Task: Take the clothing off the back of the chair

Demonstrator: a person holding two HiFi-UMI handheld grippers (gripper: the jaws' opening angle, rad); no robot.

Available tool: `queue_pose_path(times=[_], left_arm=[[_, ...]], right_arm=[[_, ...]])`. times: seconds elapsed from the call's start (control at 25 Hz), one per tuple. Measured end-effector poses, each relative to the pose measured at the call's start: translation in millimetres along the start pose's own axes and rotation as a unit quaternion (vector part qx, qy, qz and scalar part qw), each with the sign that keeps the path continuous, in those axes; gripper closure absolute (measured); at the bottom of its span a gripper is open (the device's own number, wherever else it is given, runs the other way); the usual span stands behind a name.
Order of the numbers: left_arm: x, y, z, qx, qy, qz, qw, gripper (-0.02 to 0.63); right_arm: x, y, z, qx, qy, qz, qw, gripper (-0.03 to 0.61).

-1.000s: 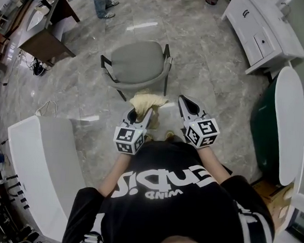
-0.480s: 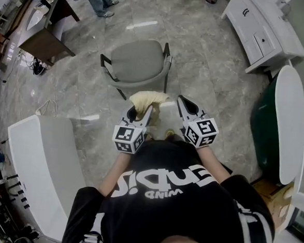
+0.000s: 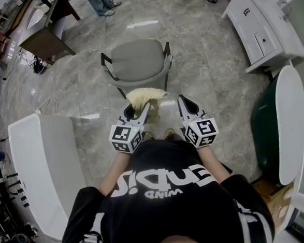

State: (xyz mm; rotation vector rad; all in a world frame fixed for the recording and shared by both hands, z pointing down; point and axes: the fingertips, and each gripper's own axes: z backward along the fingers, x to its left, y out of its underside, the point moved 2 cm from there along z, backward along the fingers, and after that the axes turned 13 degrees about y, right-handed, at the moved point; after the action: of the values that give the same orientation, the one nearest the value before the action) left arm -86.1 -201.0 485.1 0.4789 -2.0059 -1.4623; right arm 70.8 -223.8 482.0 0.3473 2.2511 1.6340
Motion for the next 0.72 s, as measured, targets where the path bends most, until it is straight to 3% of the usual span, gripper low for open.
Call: queue_pose_path(times=[0.72], left_arm=[[21.9,-12.7,17.6,-0.018,-0.036,0.008,0.9992,0.419]], right_arm=[[-5.1,-5.5,-6.8,-0.006,0.005,-0.002,1.0,0.565]])
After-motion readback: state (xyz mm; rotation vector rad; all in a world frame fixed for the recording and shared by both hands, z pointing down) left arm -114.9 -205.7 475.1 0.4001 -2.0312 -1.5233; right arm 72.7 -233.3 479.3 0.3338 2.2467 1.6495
